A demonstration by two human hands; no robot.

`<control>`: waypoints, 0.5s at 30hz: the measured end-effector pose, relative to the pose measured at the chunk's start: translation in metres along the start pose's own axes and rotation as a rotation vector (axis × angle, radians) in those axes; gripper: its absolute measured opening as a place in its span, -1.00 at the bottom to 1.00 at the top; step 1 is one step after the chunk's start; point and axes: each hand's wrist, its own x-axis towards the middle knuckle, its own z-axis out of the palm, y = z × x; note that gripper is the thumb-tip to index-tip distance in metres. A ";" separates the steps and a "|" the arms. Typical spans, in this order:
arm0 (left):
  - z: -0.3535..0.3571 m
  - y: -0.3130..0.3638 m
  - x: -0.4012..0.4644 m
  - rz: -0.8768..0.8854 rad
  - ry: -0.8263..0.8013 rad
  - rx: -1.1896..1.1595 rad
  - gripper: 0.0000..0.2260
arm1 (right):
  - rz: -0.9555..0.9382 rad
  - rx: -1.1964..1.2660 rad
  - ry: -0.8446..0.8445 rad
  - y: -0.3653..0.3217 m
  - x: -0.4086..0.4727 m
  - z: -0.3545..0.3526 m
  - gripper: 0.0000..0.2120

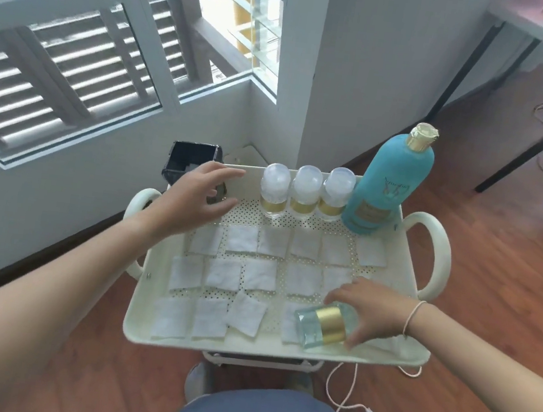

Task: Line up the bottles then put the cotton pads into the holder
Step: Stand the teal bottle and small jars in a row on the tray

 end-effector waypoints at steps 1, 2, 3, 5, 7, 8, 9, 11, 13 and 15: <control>-0.005 -0.002 -0.009 0.010 0.028 0.017 -0.63 | -0.016 -0.033 0.016 -0.001 0.000 -0.003 -0.34; -0.010 -0.004 -0.018 0.023 0.062 0.040 -0.66 | -0.029 -0.058 0.030 -0.003 0.000 -0.006 -0.34; -0.015 -0.006 -0.026 0.037 0.097 0.066 -0.70 | -0.041 -0.075 0.043 -0.005 0.000 -0.011 -0.35; -0.021 -0.012 -0.042 0.041 0.154 0.108 -0.75 | -0.062 -0.100 0.069 -0.010 0.000 -0.023 -0.37; -0.025 -0.020 -0.057 0.012 0.178 0.130 -0.78 | -0.075 -0.084 0.075 -0.016 0.000 -0.038 -0.38; -0.026 -0.024 -0.064 -0.004 0.181 0.144 -0.79 | -0.075 -0.048 0.069 -0.021 0.000 -0.048 -0.39; -0.025 -0.028 -0.070 -0.015 0.181 0.165 -0.80 | -0.073 -0.005 0.064 -0.026 0.001 -0.058 -0.39; -0.023 -0.033 -0.077 -0.002 0.183 0.207 -0.81 | -0.080 0.046 0.085 -0.037 0.004 -0.080 -0.40; -0.020 -0.035 -0.079 0.014 0.187 0.250 -0.82 | -0.107 0.047 0.141 -0.050 0.011 -0.103 -0.42; -0.015 -0.038 -0.082 0.015 0.191 0.325 -0.82 | -0.131 0.037 0.220 -0.062 0.021 -0.122 -0.42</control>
